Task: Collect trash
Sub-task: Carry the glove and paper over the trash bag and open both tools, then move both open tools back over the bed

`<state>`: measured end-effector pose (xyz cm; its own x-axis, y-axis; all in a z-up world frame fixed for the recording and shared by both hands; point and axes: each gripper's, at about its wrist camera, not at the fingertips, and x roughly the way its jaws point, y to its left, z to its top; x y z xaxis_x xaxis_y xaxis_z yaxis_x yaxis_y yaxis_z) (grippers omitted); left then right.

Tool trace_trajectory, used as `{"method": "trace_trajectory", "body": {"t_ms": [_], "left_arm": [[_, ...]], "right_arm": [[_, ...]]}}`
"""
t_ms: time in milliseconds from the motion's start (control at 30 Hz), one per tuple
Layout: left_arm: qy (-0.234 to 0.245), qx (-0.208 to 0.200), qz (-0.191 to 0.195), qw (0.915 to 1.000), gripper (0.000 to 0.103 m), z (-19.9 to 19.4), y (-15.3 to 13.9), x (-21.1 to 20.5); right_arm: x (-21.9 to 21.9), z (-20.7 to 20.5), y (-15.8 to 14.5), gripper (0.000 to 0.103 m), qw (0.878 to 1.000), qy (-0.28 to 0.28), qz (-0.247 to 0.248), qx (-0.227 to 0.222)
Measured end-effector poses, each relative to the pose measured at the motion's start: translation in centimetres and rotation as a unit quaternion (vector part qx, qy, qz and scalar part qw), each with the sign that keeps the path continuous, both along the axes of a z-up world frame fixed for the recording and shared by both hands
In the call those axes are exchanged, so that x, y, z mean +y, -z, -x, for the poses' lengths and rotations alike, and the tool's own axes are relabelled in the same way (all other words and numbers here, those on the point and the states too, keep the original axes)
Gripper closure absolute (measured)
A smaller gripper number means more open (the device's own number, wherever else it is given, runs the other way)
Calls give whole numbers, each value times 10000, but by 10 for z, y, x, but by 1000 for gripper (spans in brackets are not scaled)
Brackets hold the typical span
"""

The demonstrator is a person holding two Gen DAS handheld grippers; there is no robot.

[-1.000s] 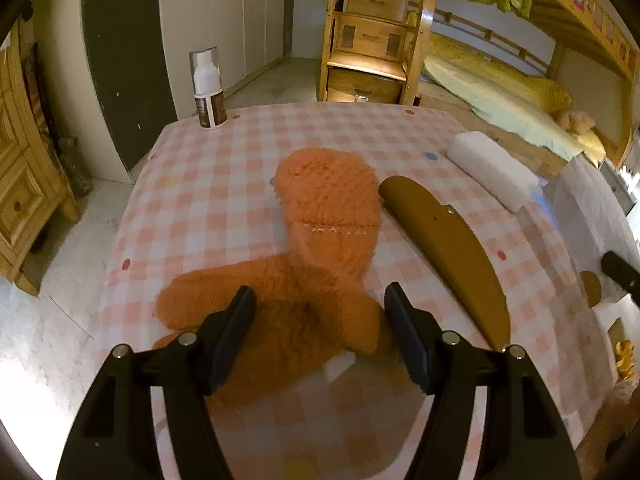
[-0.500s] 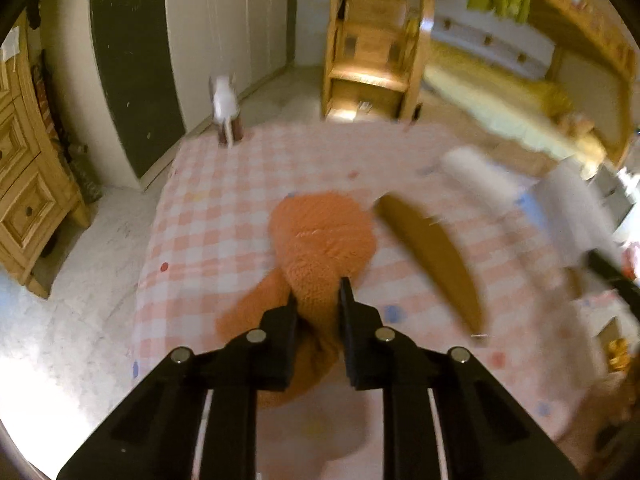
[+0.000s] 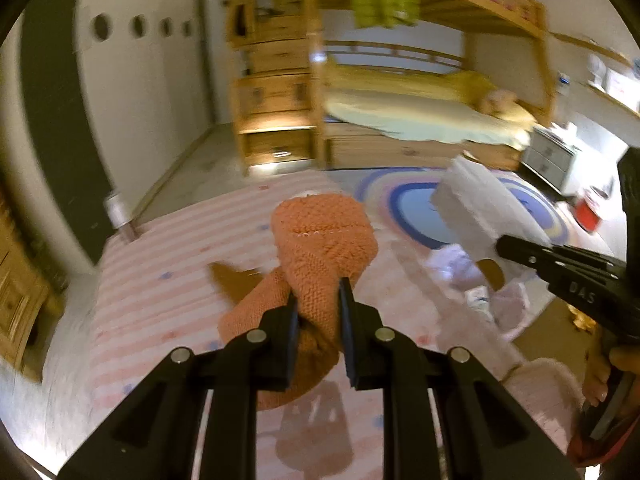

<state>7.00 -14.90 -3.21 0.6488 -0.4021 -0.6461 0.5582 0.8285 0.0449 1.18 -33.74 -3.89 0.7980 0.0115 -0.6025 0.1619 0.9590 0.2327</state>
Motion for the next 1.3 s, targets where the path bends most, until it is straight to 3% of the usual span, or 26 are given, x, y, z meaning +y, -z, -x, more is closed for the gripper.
{"method": "trace_trajectory", "body": {"t_ms": [433, 767, 867, 933, 967, 1000, 1033, 1067, 1200, 1300], "left_arm": [[1559, 221, -274, 9871, 86, 13, 42, -171], [1810, 595, -391, 9809, 82, -16, 73, -252], [1838, 705, -307, 9799, 71, -24, 74, -261], [1798, 748, -218, 9806, 46, -29, 74, -261], [1763, 740, -177, 9814, 45, -30, 73, -258], [1744, 739, -165, 9818, 44, -30, 72, -256], [1687, 727, -178, 9828, 43, -31, 70, -251], [1607, 698, -179, 9844, 42, -33, 68, -245], [1220, 588, -105, 9907, 41, -34, 57, -215], [938, 466, -25, 9945, 41, -32, 45, -186]], "right_arm": [[-111, 56, 41, 100, 9909, 1189, -113, 617], [-166, 30, 71, 100, 9841, 1547, -493, 723], [-178, 21, 77, 100, 9835, 1567, -540, 733], [-184, 13, 84, 95, 9818, 1596, -597, 842], [-185, 11, 86, 93, 9810, 1607, -640, 878], [-186, 9, 88, 78, 9799, 1633, -686, 922], [-185, 10, 90, 56, 9781, 1702, -678, 986], [-183, 13, 89, 50, 9779, 1731, -647, 983], [-171, 33, 73, 54, 9786, 1791, -654, 771], [-160, 46, 55, 65, 9796, 1804, -653, 593]]}}
